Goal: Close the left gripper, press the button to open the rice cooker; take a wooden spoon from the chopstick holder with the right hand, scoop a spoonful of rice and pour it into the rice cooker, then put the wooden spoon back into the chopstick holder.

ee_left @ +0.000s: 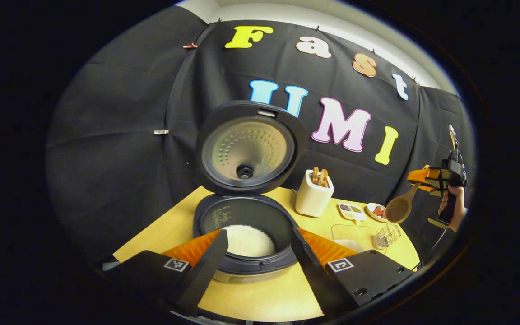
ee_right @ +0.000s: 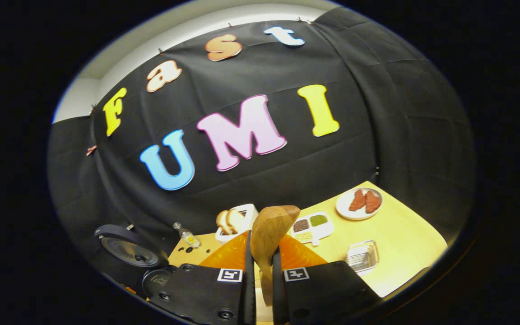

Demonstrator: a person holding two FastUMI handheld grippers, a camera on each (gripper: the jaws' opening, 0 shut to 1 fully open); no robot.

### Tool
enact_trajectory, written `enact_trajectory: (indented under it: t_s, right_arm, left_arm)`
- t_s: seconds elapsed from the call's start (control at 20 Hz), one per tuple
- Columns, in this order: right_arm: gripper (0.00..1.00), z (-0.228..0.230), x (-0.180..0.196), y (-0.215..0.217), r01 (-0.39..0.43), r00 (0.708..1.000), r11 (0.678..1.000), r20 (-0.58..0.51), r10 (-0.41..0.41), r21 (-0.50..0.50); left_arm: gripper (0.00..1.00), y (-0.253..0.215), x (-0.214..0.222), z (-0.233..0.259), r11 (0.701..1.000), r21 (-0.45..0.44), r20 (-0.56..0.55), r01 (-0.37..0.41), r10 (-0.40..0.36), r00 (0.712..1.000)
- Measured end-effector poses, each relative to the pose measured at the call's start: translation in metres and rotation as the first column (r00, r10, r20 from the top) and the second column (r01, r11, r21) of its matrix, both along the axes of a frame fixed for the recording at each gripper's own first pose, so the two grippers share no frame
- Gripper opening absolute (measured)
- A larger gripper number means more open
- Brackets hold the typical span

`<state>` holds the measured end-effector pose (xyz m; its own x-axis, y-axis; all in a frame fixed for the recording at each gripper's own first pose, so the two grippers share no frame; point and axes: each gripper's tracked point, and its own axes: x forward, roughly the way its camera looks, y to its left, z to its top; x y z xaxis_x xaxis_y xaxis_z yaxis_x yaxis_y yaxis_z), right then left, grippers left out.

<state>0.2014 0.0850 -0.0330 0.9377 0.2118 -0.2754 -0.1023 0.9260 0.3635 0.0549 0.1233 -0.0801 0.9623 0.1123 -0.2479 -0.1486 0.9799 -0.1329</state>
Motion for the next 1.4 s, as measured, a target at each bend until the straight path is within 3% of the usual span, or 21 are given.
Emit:
enact_trajectory:
  t_s: [0.35, 0.6, 0.75, 0.8, 1.1, 1.4]
  right_arm:
    - [0.19, -0.025, 0.036, -0.098, 0.143, 0.989, 0.989, -0.053, -0.141, 0.039]
    - [0.19, -0.067, 0.067, -0.139, 0.207, 0.974, 0.976, -0.114, -0.198, 0.072]
    - [0.14, -0.095, 0.085, -0.153, 0.223, 0.966, 0.972, -0.152, -0.210, 0.073]
    - [0.18, -0.106, 0.090, -0.155, 0.224, 0.963, 0.972, -0.168, -0.210, 0.069]
    - [0.19, -0.164, 0.103, -0.158, 0.179, 0.951, 0.984, -0.259, -0.167, 0.022]
    - [0.21, -0.193, 0.104, -0.158, 0.180, 0.936, 0.984, -0.310, -0.167, 0.012]
  left_arm:
    - [0.95, -0.067, 0.021, 0.011, 1.000, -0.016, -0.018, 0.026, -0.026, 0.999]
    - [0.95, -0.105, 0.027, 0.020, 0.997, 0.079, -0.030, 0.004, -0.001, 1.000]
    - [0.95, -0.126, 0.030, 0.019, 0.996, 0.086, -0.043, -0.021, 0.025, 0.999]
    - [0.95, -0.132, 0.031, 0.019, 0.996, 0.083, -0.048, -0.031, 0.035, 0.998]
    - [0.95, -0.148, 0.034, 0.028, 0.989, 0.050, -0.034, -0.138, 0.140, 0.990]
    - [0.95, -0.128, 0.027, 0.058, 0.969, 0.094, 0.021, -0.230, 0.229, 0.973]
